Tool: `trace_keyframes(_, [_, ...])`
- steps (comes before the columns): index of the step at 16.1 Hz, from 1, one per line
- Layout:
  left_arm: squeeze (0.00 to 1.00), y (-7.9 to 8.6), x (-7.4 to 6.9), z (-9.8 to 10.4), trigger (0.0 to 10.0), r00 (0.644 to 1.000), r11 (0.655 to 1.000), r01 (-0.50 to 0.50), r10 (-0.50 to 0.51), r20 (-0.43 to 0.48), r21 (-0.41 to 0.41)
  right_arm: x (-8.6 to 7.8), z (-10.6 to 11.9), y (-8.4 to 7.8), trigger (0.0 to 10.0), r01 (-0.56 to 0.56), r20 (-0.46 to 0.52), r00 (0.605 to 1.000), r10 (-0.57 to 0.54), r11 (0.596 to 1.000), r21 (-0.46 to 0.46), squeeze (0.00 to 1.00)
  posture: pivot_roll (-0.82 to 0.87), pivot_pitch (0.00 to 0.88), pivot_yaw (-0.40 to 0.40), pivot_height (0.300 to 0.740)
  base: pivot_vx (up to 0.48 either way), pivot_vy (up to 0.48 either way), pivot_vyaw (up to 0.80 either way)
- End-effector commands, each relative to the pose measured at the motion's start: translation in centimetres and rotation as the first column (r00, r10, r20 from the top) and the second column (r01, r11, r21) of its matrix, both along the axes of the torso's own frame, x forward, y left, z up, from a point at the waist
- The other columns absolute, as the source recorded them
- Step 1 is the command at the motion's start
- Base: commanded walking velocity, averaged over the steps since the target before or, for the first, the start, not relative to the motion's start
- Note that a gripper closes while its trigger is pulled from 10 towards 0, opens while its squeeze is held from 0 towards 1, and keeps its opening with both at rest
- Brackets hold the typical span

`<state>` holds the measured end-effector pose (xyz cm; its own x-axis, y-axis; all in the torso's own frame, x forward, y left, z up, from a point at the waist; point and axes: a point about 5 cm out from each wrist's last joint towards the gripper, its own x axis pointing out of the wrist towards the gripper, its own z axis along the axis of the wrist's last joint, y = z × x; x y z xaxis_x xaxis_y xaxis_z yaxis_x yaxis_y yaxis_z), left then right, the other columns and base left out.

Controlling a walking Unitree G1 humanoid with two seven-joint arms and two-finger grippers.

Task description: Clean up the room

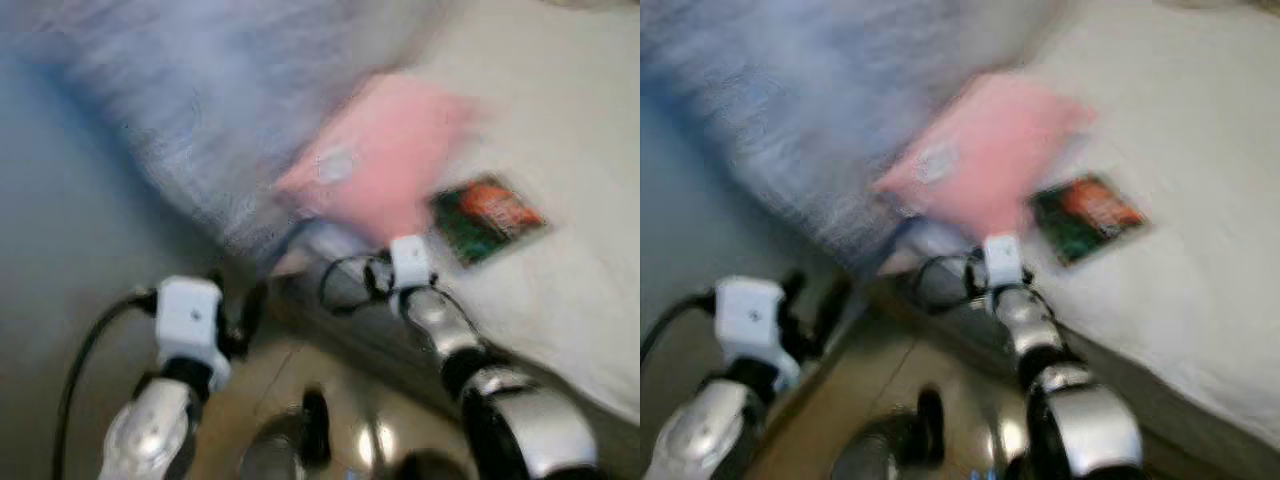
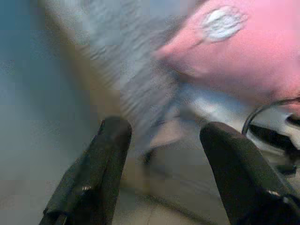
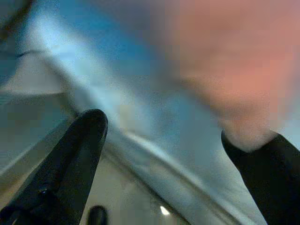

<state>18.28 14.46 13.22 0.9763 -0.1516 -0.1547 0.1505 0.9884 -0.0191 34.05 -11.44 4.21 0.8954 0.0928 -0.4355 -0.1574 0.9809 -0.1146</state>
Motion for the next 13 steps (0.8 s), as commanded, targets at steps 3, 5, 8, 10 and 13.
trace_keyframes(3, [0.00, 0.1, 0.0, -0.3, 10.0, 0.999, 1.000, -0.003, 0.004, -0.034, 0.022, 0.3, 0.3, -1.9, 10.0, 0.067, 0.034, 0.997, -0.065, 0.996, -0.051, 0.00, 0.09, 0.229, 0.159, 0.740, 0.000, 0.000, 0.00])
trace_keyframes(5, [0.00, -0.2, 0.3, -0.2, 10.0, 1.000, 0.999, 0.018, -0.017, -0.026, 0.030, 0.7, 1.0, -2.8, 10.0, 0.095, 0.092, 0.991, -0.093, 0.995, -0.019, 0.00, 0.07, 0.223, 0.166, 0.740, 0.000, 0.000, 0.00])
trace_keyframes(8, [0.00, -0.4, 0.6, -0.1, 10.0, 1.000, 1.000, 0.021, -0.021, -0.020, 0.022, 1.3, 2.6, -3.4, 10.0, 0.113, 0.221, 0.970, -0.104, 0.993, -0.029, 0.00, 0.06, 0.218, 0.168, 0.740, 0.000, 0.000, 0.00])
trace_keyframes(10, [0.00, -0.7, 0.4, -0.2, 10.0, 0.999, 0.999, 0.033, -0.033, -0.023, 0.020, 1.3, 2.5, -4.4, 10.0, 0.134, 0.211, 0.970, -0.119, 0.989, -0.059, 0.00, 0.06, 0.221, 0.168, 0.740, 0.000, 0.000, 0.00])
trace_keyframes(13, [0.00, -0.6, 0.3, -0.1, 10.0, 0.999, 0.999, 0.033, -0.033, -0.027, 0.021, 1.7, 3.2, -5.5, 10.0, 0.177, 0.231, 0.961, -0.154, 0.981, -0.084, 0.00, 0.07, 0.228, 0.175, 0.740, 0.000, 0.000, 0.00])
